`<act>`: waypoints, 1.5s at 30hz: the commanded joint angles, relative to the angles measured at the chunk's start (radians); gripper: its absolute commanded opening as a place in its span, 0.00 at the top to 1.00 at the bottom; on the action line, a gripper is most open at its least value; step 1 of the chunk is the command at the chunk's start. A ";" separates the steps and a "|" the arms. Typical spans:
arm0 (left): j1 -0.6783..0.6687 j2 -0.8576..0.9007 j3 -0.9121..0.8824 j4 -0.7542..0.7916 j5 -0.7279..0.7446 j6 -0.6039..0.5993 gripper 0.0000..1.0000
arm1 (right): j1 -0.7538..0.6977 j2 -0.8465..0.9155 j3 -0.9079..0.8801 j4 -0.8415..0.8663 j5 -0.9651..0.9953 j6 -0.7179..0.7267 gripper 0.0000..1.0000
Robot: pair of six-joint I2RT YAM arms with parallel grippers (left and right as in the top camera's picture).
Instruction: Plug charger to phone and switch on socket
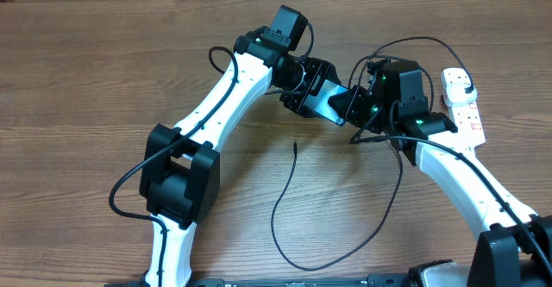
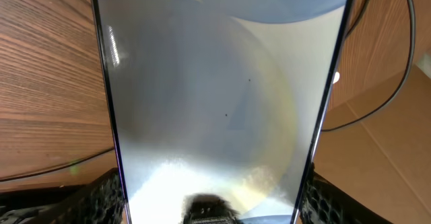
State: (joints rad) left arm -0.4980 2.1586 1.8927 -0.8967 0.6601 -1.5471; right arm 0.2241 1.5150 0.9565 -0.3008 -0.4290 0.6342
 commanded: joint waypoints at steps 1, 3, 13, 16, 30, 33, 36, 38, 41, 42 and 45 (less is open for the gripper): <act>-0.009 -0.023 0.029 0.013 0.013 -0.021 0.96 | 0.006 0.002 0.019 0.008 -0.023 0.039 0.96; -0.009 -0.024 0.029 0.012 0.013 -0.020 0.94 | 0.006 0.002 0.019 0.008 -0.023 0.039 0.96; 0.016 -0.027 0.029 0.012 0.011 0.069 0.00 | 0.005 0.002 0.019 0.032 -0.039 0.043 0.96; 0.041 -0.032 0.045 0.011 0.009 0.121 0.00 | 0.005 0.002 0.019 0.056 -0.043 0.059 0.96; 0.206 -0.081 0.276 -0.148 0.006 0.367 0.00 | 0.003 0.002 0.019 0.420 -0.043 0.667 0.96; 0.228 -0.082 0.276 -0.146 0.043 0.370 0.00 | 0.003 0.002 0.019 0.476 -0.044 0.858 0.96; 0.237 -0.082 0.276 -0.141 0.047 0.370 0.00 | 0.003 0.002 0.019 0.484 -0.071 1.069 0.96; 0.237 -0.082 0.276 -0.123 0.043 0.370 0.00 | 0.003 0.002 0.019 0.499 -0.109 1.184 0.96; 0.237 -0.082 0.276 -0.086 0.042 0.365 0.00 | 0.005 0.002 0.019 0.540 -0.151 1.301 0.96; 0.236 -0.081 0.276 -0.079 0.039 0.364 0.00 | 0.005 0.002 0.019 0.548 -0.158 1.314 0.96; 0.229 -0.081 0.276 -0.065 0.008 0.344 0.00 | 0.005 0.002 0.019 0.588 -0.196 1.386 0.96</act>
State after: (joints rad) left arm -0.2638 2.1094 2.1403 -0.9684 0.6872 -1.1976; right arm 0.2241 1.5223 0.9554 0.2485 -0.5636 1.8931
